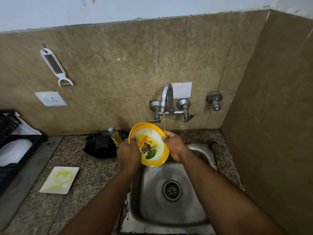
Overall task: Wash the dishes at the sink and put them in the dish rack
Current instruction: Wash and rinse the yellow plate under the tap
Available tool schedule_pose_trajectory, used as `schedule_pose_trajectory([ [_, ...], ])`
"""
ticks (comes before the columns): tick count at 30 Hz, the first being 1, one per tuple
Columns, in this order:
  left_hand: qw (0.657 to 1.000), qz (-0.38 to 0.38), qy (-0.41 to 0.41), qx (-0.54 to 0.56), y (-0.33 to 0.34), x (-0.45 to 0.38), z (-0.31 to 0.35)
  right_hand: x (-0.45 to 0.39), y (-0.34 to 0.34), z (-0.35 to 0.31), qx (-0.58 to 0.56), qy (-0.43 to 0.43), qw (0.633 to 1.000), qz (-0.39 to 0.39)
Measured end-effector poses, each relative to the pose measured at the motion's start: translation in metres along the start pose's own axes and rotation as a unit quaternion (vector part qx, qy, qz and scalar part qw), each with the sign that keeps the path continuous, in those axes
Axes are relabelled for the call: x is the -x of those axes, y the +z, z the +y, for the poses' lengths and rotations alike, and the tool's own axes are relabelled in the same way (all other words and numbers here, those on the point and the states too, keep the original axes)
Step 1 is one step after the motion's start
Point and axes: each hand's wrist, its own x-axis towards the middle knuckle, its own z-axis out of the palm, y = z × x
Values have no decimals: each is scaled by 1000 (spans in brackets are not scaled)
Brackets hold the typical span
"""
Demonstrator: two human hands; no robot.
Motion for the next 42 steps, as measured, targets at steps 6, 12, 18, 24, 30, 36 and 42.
schedule_pose_trajectory([
  [6,998,-27,46,-17,1,16,5,-3,5,10,4,26,989,148],
  [12,999,12,21,29,-7,9,3,11,-2,6,-75,-10,997,-6],
  [18,996,-17,60,61,3,19,6,1,8,-11,-25,-26,984,172],
  [24,993,67,8,101,0,7,-2,13,-2,1,-138,-38,988,-51],
  [30,992,37,-9,118,8,27,0,4,26,7,-112,-17,983,147],
  [36,992,-118,-45,-20,-8,-12,6,7,-11,-21,91,-125,979,132],
  [42,942,-224,156,-193,3,-49,42,10,-4,-38,318,-185,930,19],
])
